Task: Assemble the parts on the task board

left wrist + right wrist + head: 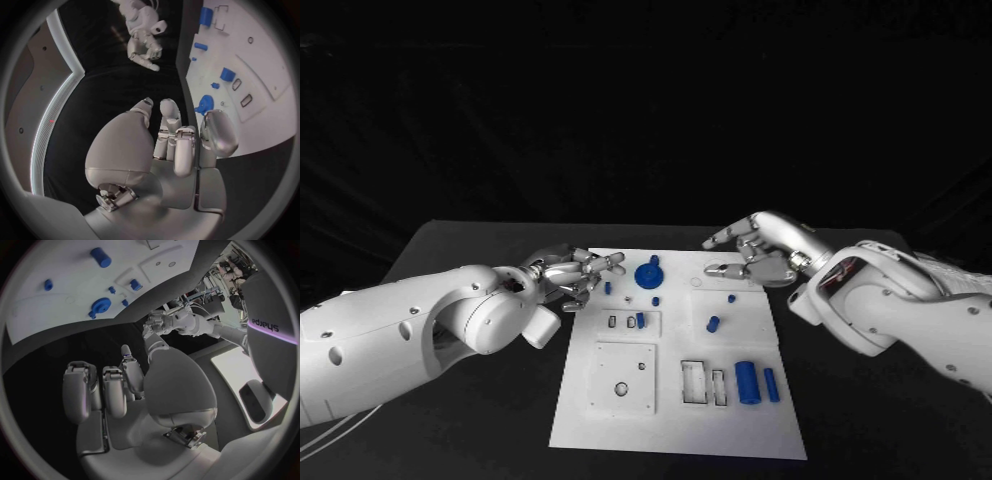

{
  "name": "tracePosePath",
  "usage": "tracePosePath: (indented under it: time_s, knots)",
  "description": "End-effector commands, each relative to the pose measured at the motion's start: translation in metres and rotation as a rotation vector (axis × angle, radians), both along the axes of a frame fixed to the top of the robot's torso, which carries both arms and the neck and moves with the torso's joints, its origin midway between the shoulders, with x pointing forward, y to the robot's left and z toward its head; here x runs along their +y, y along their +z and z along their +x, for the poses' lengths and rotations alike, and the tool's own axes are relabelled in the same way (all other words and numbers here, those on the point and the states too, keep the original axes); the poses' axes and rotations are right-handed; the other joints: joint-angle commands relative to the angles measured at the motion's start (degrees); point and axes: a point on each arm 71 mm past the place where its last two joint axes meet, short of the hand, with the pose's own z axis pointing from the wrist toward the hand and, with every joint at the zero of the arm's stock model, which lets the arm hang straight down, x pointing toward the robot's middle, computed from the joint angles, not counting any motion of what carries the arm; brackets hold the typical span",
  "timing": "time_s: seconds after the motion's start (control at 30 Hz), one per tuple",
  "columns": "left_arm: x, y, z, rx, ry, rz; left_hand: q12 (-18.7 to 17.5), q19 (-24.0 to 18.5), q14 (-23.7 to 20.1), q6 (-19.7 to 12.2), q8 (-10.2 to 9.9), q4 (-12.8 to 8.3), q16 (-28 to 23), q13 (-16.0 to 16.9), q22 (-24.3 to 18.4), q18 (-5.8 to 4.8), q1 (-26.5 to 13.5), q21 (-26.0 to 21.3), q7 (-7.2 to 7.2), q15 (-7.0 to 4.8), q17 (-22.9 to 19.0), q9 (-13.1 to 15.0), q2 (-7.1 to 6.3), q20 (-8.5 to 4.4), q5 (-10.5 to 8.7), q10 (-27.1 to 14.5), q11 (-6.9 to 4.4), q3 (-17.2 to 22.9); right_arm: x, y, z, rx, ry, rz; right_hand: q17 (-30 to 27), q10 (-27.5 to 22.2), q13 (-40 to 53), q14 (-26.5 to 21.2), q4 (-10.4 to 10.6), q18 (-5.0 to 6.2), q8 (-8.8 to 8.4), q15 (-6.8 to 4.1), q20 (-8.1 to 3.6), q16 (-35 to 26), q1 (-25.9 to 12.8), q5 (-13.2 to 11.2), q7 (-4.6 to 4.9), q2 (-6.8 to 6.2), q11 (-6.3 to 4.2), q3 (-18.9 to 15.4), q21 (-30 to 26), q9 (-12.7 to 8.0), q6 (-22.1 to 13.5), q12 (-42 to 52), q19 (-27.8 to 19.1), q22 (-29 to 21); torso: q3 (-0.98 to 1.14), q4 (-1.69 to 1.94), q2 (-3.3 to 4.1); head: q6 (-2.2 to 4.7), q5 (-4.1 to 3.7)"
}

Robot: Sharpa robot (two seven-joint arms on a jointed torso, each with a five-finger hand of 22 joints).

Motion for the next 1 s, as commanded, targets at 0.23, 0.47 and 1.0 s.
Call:
tracePosePath:
  time_s: [0.23, 0.47, 1.0]
  knots:
    - [-0.017, -0.011, 0.007, 0.074, -0.2, 0.704, 8.9, 1.9, 6.0, -1.4, 6.1, 2.2, 0.9, 8.7, 7.2, -1.94, -3.6, 4.5, -0.91, -0.3, 15.0, 3.9, 0.75, -0.39, -3.72, 1.3, -0.79, -4.4, -0.05, 0.01, 0.021, 0.06, -0.133, 0.08, 12.9, -0.4, 2.3, 5.6, 0.1, 0.49, 0.22, 0.39, 0.11, -0.3, 0.5, 0.5, 0.04, -0.08, -0.04, -0.5, -0.4, 0.0, -0.2, -0.6, -0.3, -0.3, 0.51, -0.66, -1.24, -1.06, 0.9]
    - [-0.038, -0.006, 0.017, 0.025, -0.241, 0.835, 14.6, 2.8, 6.0, -3.2, 14.4, 2.2, 0.9, 14.3, 11.7, -2.62, -5.8, 7.2, -2.16, -1.04, 15.0, 10.5, 2.45, -1.18, -8.15, 2.7, -1.85, -9.6, -0.057, 0.011, 0.024, 0.039, -0.158, 0.056, 12.9, -0.4, 2.2, 5.5, 0.2, 0.5, 0.2, 0.39, 0.11, -0.4, 0.4, 0.6, 0.05, -0.08, -0.03, -0.7, -0.5, -0.1, -0.3, -0.6, -0.3, -0.3, 0.68, -0.79, -1.48, -1.57, 1.38]
    - [-0.069, 0.002, 0.038, 0.003, -0.316, 0.934, 16.7, 3.3, 6.0, -8.2, 23.3, 2.1, 0.9, 16.2, 15.1, -3.16, -4.7, 9.1, -2.96, -1.66, 15.0, 20.3, 4.34, -1.63, -8.51, 3.1, -2.48, -14.6, -0.059, 0.009, 0.028, 0.042, -0.178, 0.036, 12.7, -0.4, 2.1, 5.5, 0.5, 0.51, 0.24, 0.38, 0.1, -0.5, 0.3, 1.2, 0.03, 0.06, -0.04, -1.1, -0.5, -0.1, -0.3, -0.7, -0.4, -0.4, 0.65, -0.72, -1.39, -2.07, 1.31]
